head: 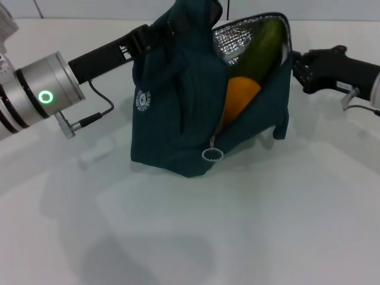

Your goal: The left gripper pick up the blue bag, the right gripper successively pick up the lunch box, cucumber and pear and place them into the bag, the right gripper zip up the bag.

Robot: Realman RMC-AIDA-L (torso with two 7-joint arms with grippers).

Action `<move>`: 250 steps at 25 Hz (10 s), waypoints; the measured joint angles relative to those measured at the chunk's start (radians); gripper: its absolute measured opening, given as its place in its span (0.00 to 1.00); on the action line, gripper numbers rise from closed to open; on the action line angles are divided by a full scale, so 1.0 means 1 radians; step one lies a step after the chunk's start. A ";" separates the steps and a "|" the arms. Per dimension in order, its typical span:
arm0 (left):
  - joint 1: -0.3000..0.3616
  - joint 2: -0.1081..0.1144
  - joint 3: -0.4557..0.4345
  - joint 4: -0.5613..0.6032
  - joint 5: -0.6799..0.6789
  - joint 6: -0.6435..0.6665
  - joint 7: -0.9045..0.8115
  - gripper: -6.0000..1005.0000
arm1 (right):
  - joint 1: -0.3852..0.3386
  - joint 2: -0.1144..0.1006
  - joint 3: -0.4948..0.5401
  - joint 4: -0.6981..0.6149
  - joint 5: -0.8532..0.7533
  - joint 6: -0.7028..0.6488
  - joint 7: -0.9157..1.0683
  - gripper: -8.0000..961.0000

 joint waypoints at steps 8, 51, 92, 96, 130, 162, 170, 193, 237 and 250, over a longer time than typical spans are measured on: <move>0.014 -0.001 0.000 0.001 0.000 0.047 -0.002 0.05 | -0.205 -0.010 0.013 -0.310 -0.001 -0.136 0.078 0.06; -0.088 -0.025 0.589 -0.093 -0.403 -0.113 0.087 0.05 | -0.313 -0.041 0.373 -0.323 -0.166 -0.488 0.248 0.05; -0.012 -0.022 0.604 -0.115 -0.545 -0.159 0.186 0.05 | -0.121 -0.013 0.534 -0.277 -0.189 -0.766 0.124 0.05; -0.001 -0.020 0.596 -0.125 -0.568 -0.164 0.222 0.05 | -0.129 -0.018 0.578 -0.270 -0.160 -0.796 0.088 0.05; -0.023 -0.023 0.689 -0.141 -0.684 -0.110 0.250 0.05 | -0.051 -0.046 0.569 0.056 -0.158 -0.573 0.042 0.05; 0.030 -0.026 0.764 -0.148 -0.712 -0.129 0.249 0.05 | -0.044 -0.036 0.514 0.087 -0.215 -0.560 0.097 0.09; 0.031 -0.026 0.764 -0.153 -0.727 -0.132 0.256 0.05 | -0.028 -0.042 0.479 0.075 -0.225 -0.574 0.104 0.10; 0.050 -0.025 0.758 -0.169 -0.749 -0.132 0.261 0.05 | -0.099 -0.041 0.624 0.017 -0.184 -0.823 0.087 0.77; 0.055 -0.023 0.758 -0.182 -0.761 -0.131 0.273 0.05 | -0.074 -0.020 0.561 0.006 -0.767 -0.927 0.137 0.74; 0.055 -0.023 0.756 -0.182 -0.761 -0.132 0.275 0.05 | -0.023 -0.010 0.532 0.076 -0.770 -0.879 0.114 0.73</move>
